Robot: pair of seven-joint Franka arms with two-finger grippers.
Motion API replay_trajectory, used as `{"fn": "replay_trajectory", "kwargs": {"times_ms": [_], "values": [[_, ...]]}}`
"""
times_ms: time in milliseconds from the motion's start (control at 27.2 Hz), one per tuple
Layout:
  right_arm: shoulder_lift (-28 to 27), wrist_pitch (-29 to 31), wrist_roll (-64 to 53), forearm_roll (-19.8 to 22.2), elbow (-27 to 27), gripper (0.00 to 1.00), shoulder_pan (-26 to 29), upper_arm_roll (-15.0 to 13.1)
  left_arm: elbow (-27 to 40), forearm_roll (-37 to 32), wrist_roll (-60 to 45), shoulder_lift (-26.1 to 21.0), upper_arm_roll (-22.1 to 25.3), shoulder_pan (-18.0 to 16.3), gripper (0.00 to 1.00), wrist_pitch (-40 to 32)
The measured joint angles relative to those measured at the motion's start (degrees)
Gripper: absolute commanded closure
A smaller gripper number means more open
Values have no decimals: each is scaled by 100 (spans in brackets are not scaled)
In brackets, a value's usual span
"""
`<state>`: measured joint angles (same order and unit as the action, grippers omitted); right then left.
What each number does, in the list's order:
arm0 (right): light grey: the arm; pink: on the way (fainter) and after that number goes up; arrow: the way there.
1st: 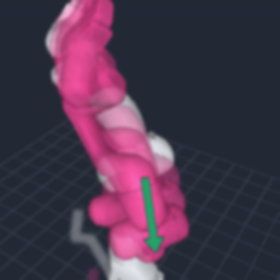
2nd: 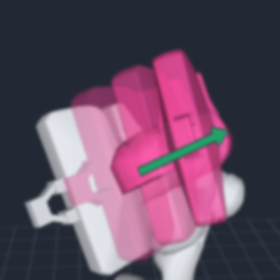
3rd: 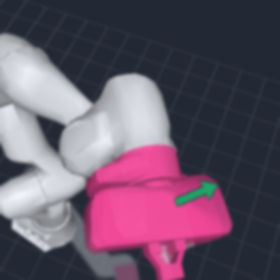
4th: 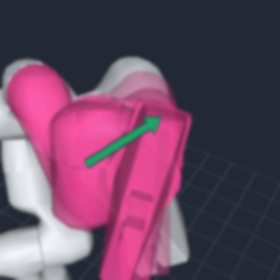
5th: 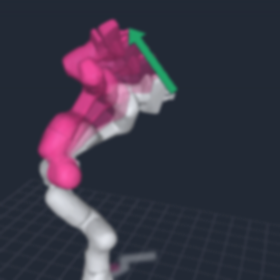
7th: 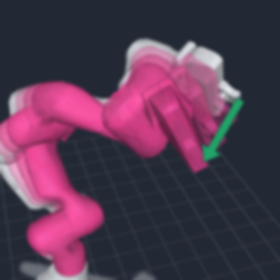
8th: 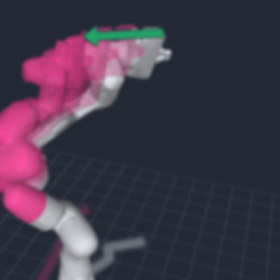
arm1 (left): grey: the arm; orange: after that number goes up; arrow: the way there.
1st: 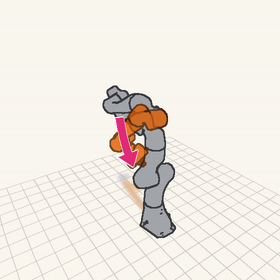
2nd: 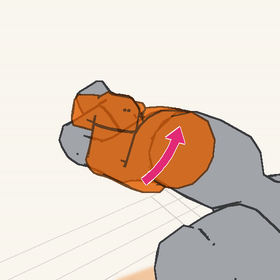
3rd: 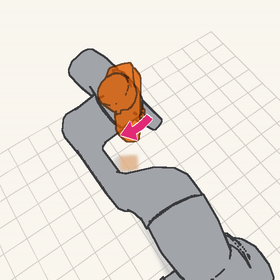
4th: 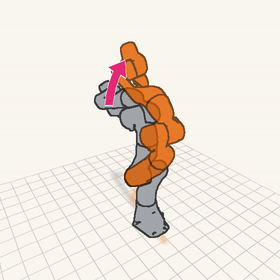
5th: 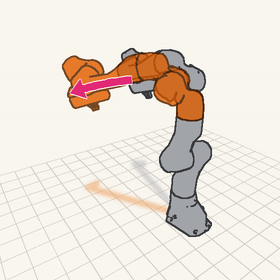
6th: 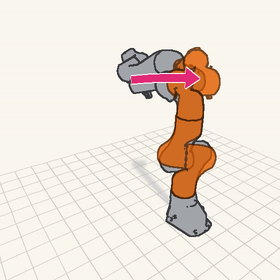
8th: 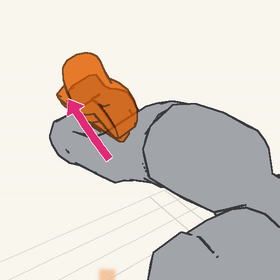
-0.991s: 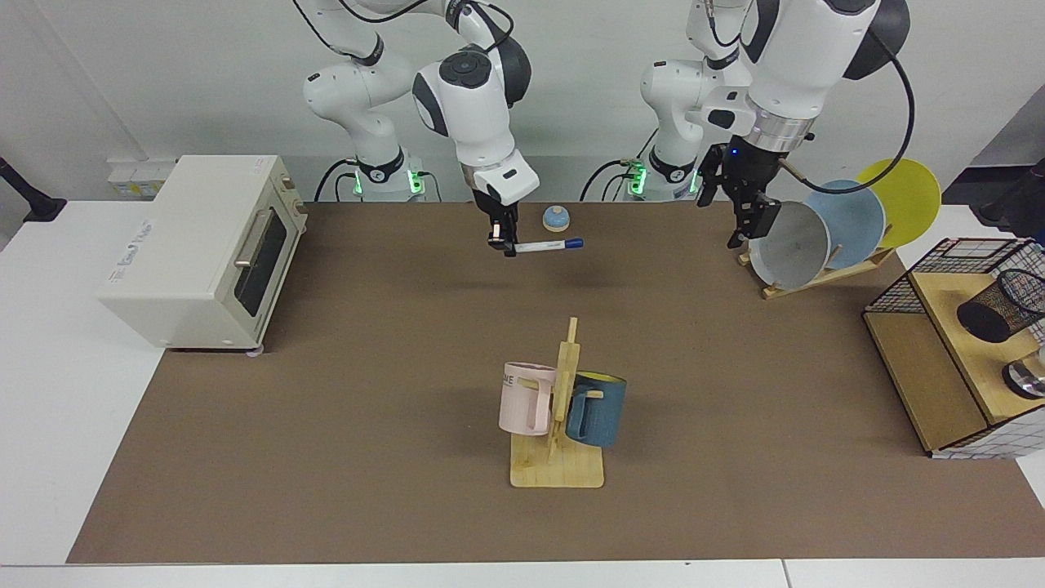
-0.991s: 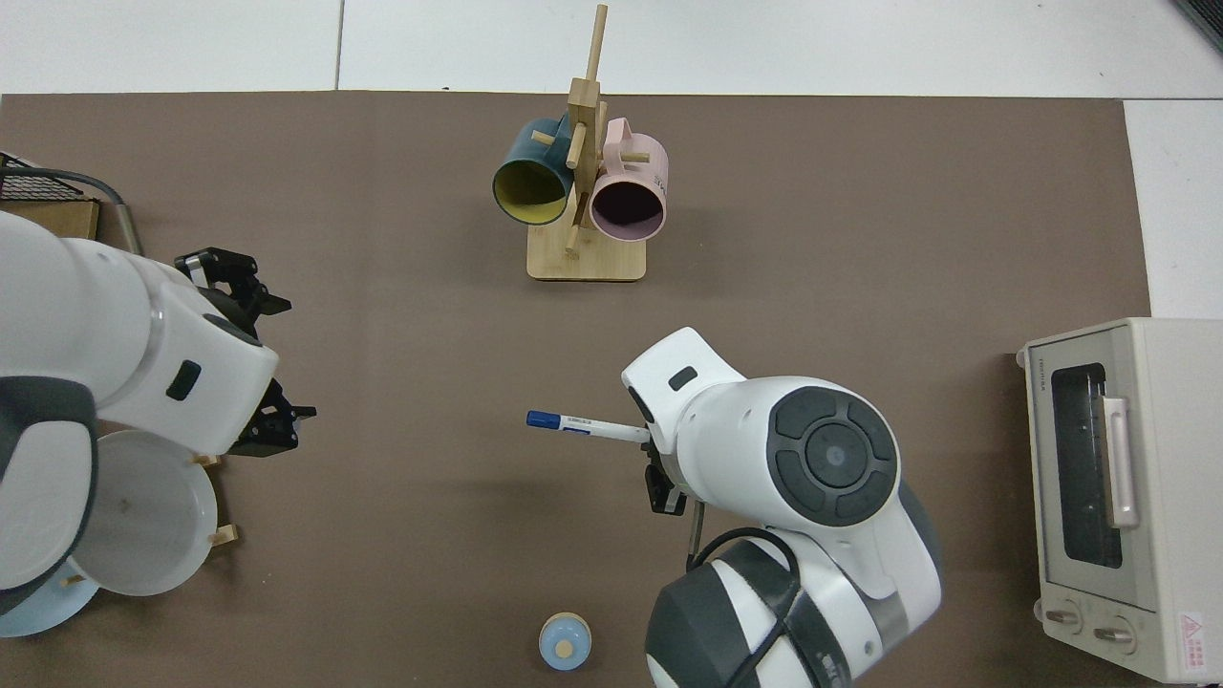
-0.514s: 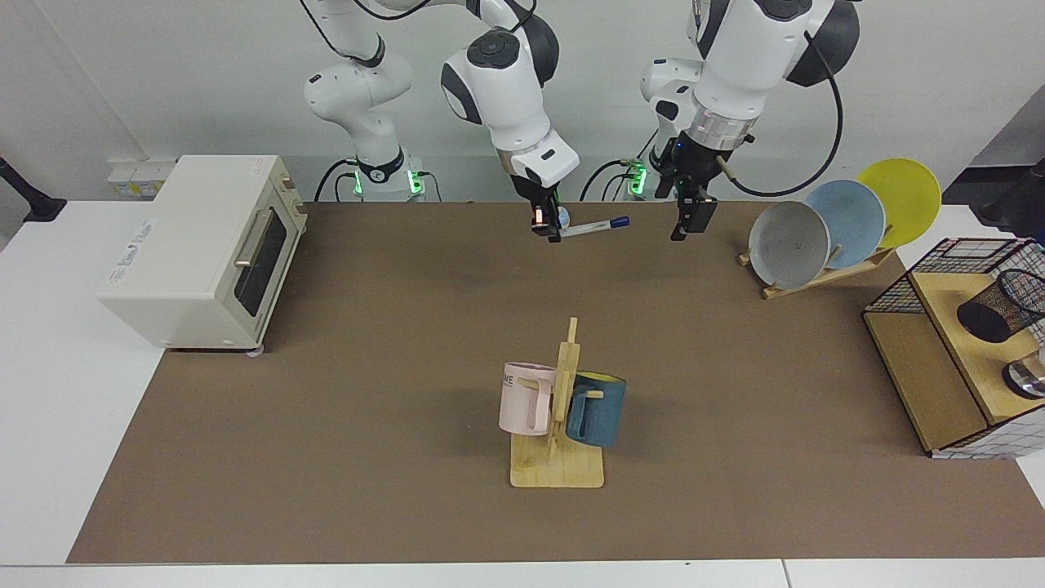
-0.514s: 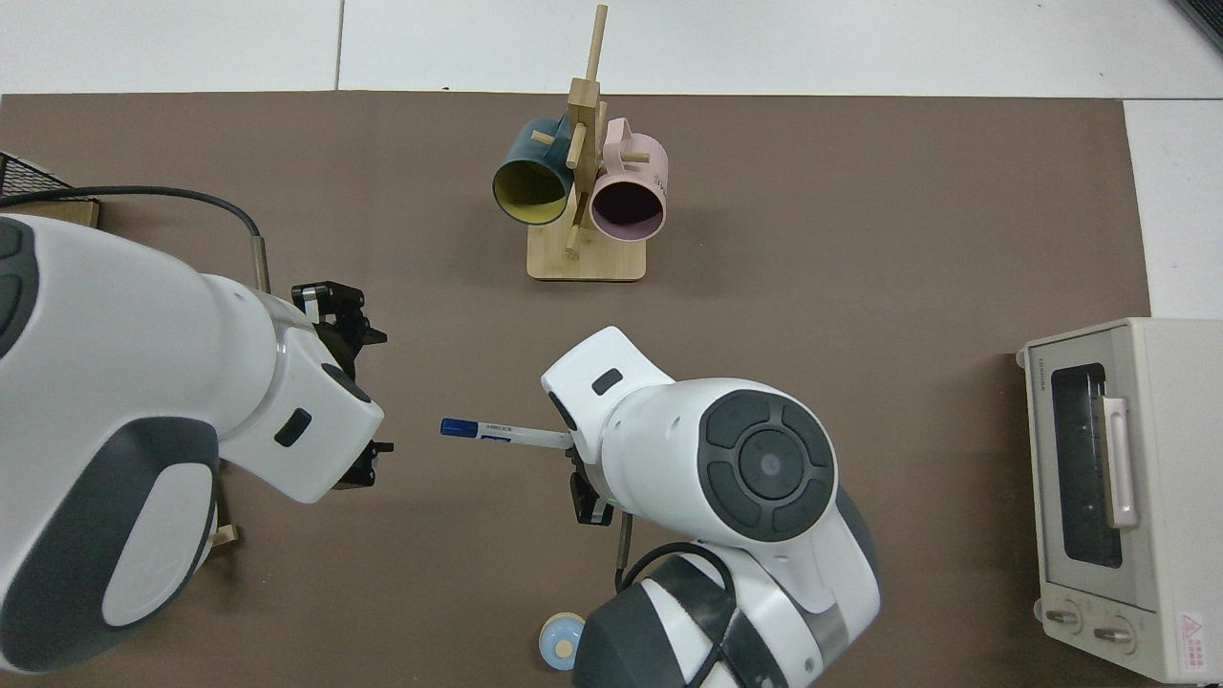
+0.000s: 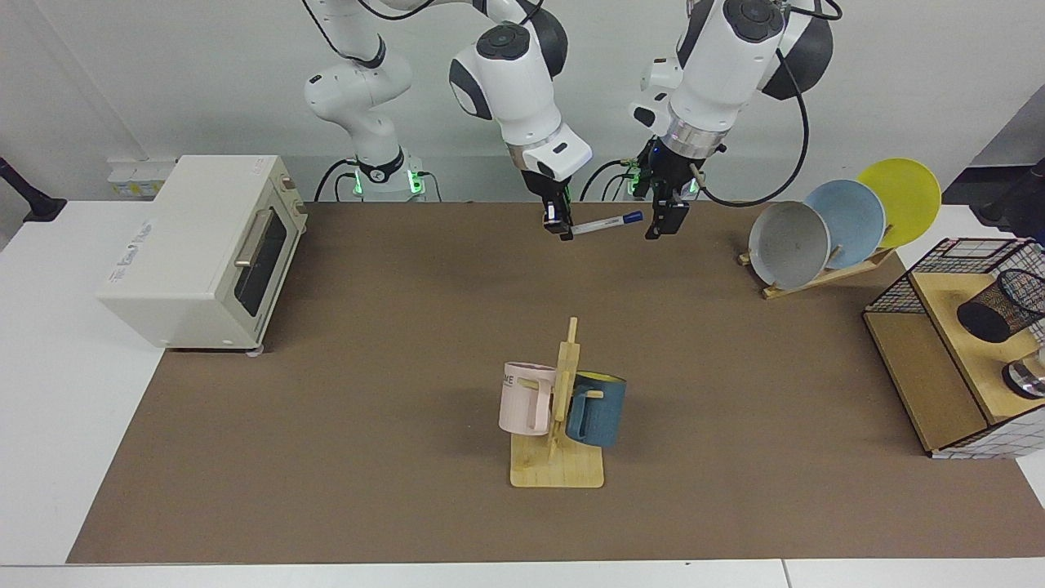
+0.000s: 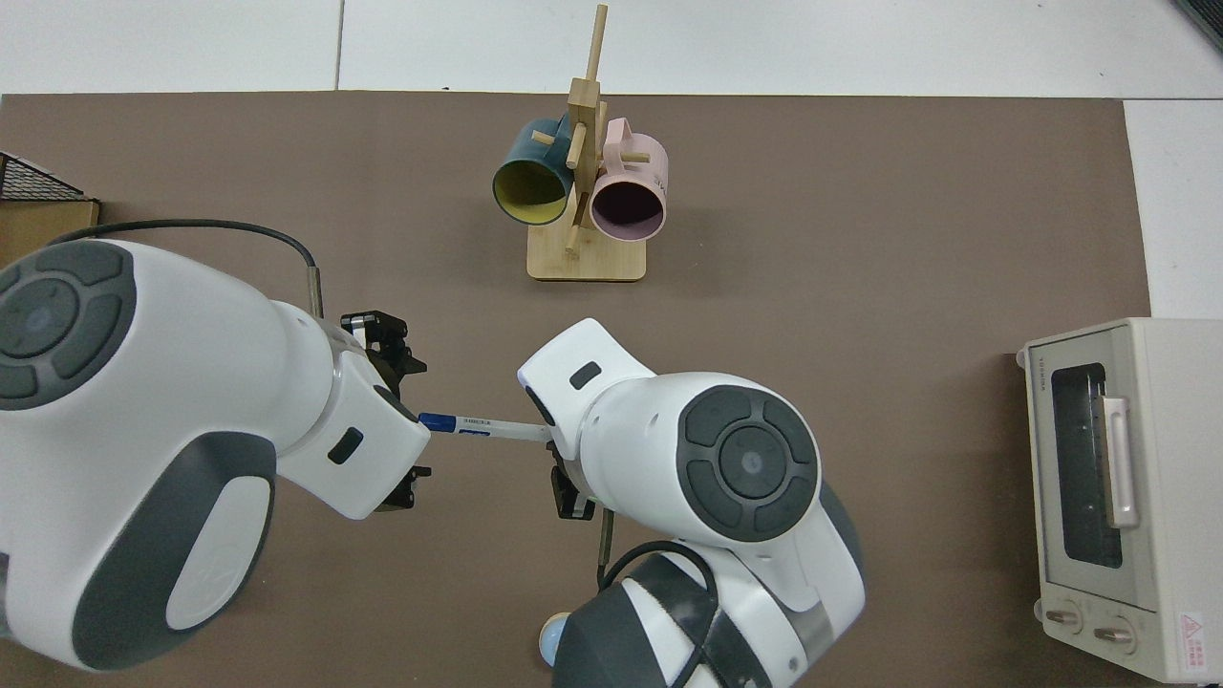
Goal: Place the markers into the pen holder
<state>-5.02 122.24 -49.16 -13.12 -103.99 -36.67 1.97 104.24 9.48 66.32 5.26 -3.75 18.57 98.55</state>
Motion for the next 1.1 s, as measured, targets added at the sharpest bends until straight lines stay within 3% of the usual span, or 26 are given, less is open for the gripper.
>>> {"fn": "replay_trajectory", "kwargs": {"times_ms": [257,514,661,771,991,1028,1101], "values": [[-16,24,0,0,49,100,-77,0,49,65,-157,1,-113,15,24,1],[-19,24,0,0,52,100,-76,-2,88,66,-286,13,-193,42,55,4],[-21,24,0,0,52,100,-76,-2,108,66,-288,21,-222,48,77,8],[-22,11,-1,0,50,100,-78,0,109,55,-288,23,-254,48,100,54],[-30,16,-38,18,51,100,-95,-6,114,45,-214,32,-254,48,100,59],[-30,16,-38,18,51,87,-95,-6,115,45,-210,32,-254,48,100,60],[-30,16,-38,15,51,7,-95,-6,115,45,-206,32,-253,48,100,60]]}}
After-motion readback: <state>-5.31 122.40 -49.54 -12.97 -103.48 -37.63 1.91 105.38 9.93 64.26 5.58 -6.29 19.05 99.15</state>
